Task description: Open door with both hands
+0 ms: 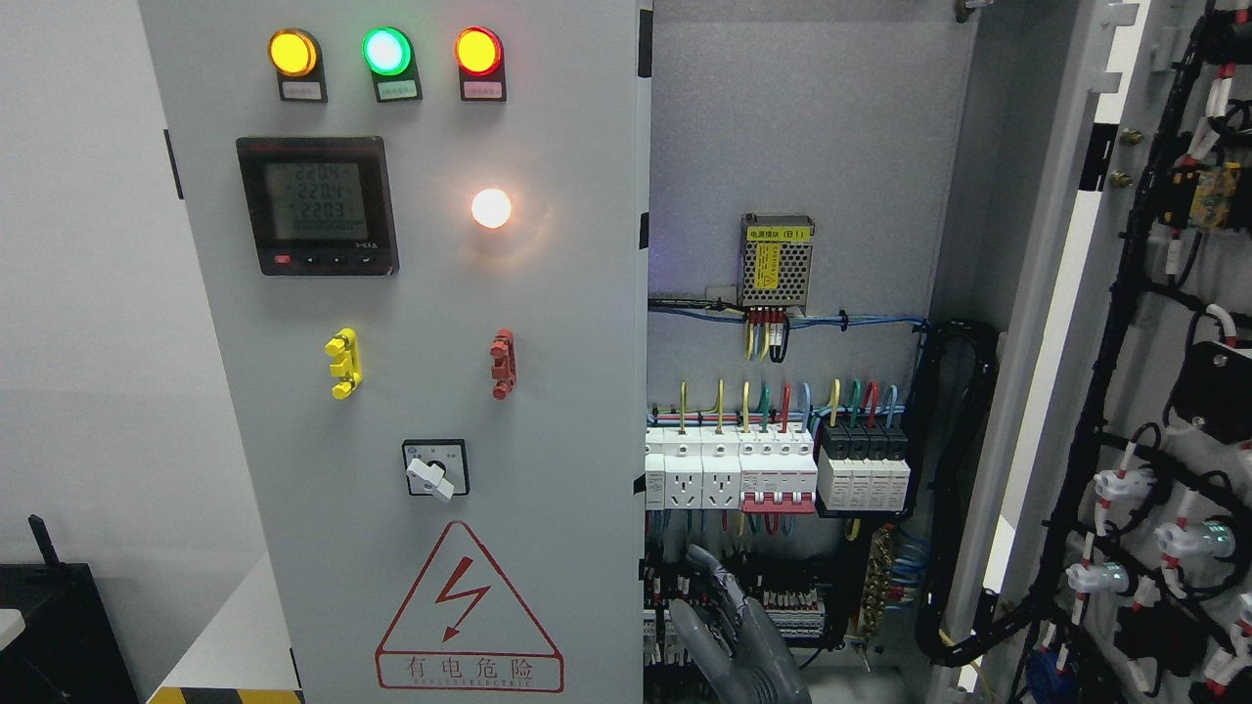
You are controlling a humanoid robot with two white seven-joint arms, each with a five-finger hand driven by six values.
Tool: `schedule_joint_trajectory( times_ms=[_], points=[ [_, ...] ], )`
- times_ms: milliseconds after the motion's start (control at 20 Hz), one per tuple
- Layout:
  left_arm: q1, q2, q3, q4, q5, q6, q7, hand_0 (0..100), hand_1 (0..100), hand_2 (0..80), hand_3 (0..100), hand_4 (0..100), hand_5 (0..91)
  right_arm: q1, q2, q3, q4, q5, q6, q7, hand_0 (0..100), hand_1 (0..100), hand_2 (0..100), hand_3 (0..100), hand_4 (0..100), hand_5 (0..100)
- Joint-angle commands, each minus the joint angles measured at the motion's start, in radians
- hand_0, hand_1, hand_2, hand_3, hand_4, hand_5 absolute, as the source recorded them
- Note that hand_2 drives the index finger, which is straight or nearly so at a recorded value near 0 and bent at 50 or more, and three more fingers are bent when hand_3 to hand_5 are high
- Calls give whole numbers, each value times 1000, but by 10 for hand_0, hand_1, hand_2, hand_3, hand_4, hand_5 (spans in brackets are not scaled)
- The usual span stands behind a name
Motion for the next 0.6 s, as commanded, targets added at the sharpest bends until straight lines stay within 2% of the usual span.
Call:
schedule_joint_trajectory(
  times_ms=[0, 551],
  points=[
    [0, -34, 0, -12, -29, 0, 0, 120, 389, 0, 0, 0, 0, -37, 17, 10, 69, -7, 3, 1, 120, 389, 0, 0, 0, 0],
    [0, -34, 0, -12, -29, 0, 0, 120, 389, 0, 0, 0, 0, -38, 15, 27, 41, -41, 2, 1, 120, 389, 0, 0, 0, 0]
  ],
)
